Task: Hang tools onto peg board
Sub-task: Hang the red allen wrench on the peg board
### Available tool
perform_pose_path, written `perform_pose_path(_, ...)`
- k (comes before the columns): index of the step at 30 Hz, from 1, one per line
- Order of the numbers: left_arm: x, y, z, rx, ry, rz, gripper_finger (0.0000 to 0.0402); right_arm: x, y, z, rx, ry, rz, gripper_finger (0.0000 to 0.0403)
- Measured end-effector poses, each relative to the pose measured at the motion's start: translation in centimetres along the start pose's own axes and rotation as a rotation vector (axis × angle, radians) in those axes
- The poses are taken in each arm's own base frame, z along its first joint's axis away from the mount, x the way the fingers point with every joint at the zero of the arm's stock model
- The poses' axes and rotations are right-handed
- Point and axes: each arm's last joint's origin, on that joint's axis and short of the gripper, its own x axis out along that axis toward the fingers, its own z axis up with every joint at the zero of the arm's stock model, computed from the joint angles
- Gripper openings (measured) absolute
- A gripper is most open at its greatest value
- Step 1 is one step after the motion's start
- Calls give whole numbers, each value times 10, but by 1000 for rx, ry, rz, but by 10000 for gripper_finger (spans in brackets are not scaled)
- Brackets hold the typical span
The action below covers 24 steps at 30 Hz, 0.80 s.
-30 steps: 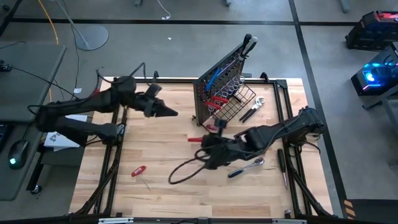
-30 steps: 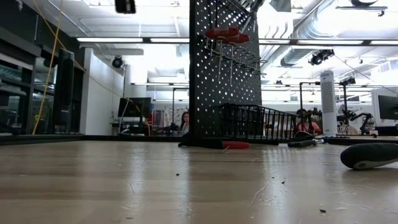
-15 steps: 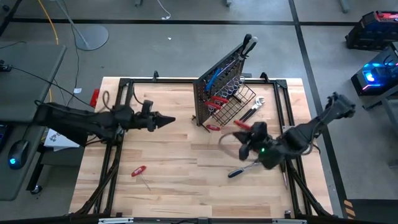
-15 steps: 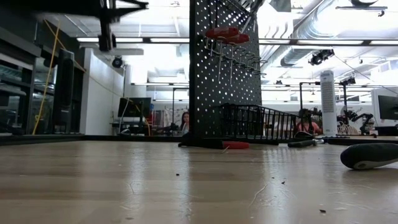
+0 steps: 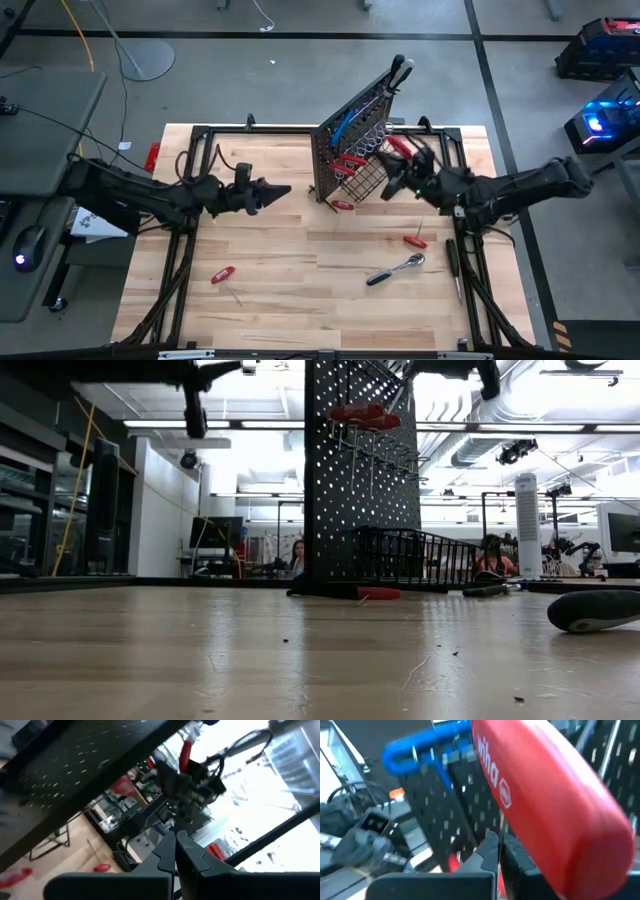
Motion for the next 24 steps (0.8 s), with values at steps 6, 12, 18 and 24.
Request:
perform_pose_path(6,12,-13,1,171,13,94,0,21,1,22,-188,23,-2,0)
perform_pose_path(12,21,-17,3,272,26,213,0,43,-5,10,-295,111,-68,0)
perform_pose_path(18,22,-17,3,329,11,255,0,54,-12,7,-341,129,-101,0)
perform_pose_path(24,20,-11,2,381,5,345,0,63,-14,-6,-367,188,-87,0)
